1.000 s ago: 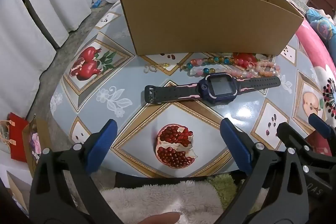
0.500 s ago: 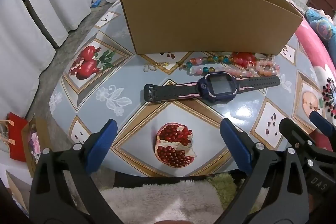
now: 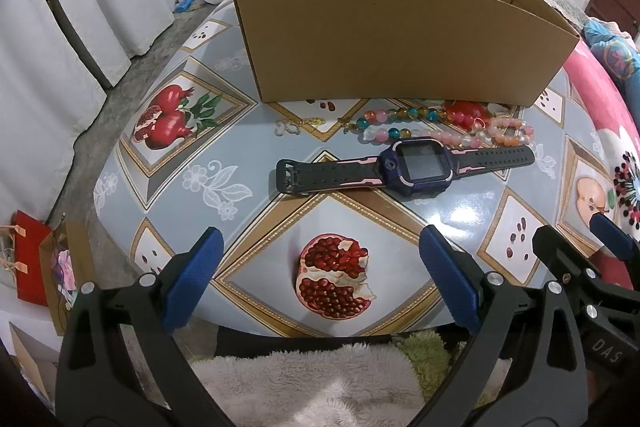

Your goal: Organize jewelry

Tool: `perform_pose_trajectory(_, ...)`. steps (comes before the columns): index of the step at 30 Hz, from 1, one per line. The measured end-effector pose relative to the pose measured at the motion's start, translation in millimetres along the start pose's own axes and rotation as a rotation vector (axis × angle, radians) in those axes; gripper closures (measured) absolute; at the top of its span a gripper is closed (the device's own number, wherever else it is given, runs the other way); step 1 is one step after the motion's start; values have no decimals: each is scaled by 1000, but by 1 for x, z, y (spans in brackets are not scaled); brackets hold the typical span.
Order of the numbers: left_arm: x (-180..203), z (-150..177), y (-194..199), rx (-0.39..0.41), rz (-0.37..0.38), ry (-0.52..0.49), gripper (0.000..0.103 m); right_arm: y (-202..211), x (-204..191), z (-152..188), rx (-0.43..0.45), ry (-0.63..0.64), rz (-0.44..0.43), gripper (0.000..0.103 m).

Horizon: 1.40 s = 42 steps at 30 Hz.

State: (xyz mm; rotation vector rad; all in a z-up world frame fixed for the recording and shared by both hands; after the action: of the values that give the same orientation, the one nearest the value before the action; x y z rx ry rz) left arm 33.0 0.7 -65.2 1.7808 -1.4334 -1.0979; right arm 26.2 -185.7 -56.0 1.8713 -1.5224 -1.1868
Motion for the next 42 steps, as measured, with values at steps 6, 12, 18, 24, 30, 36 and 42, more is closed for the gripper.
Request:
perform_pose_trajectory(6, -1, 1, 1, 0, -1, 1, 8, 0, 0, 0, 0, 0, -1, 6)
perform_pose_trajectory(12, -2, 0, 2, 1, -4, 2, 8, 0, -1, -1, 1, 1, 0, 6)
perform_pose_trajectory(18, -3, -1, 3, 6, -9, 3, 8, 0, -1, 0, 3, 1, 0, 6)
perform_pose_trajectory(24, -3, -3, 4, 9, -15, 5, 8, 1, -2, -2, 3, 2, 0, 6)
perform_pose_trajectory(30, -4, -4, 5, 12, -20, 5, 8, 0, -3, -5, 2, 3, -1, 6)
perform_pose_trajectory(36, -4, -5, 5, 14, -24, 6, 8, 0, -3, -3, 3, 1, -1, 6)
perform_pose_trajectory(42, -5, -4, 5, 13, -23, 5, 8, 0, -2, -3, 4, 1, -2, 6)
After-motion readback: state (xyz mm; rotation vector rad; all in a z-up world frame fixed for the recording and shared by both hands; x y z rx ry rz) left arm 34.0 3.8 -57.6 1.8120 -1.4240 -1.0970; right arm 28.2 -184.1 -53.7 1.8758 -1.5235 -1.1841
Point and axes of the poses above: each gripper's, at about its wrist camera, not at the fingertips, and y roughly against the way its jaws point, x to its right, z to its underside, the point moved 7 cm from there along -y, roughly the way its jaws point, and after that the axes turned 15 degrees about -z, right-handed, at the moved point
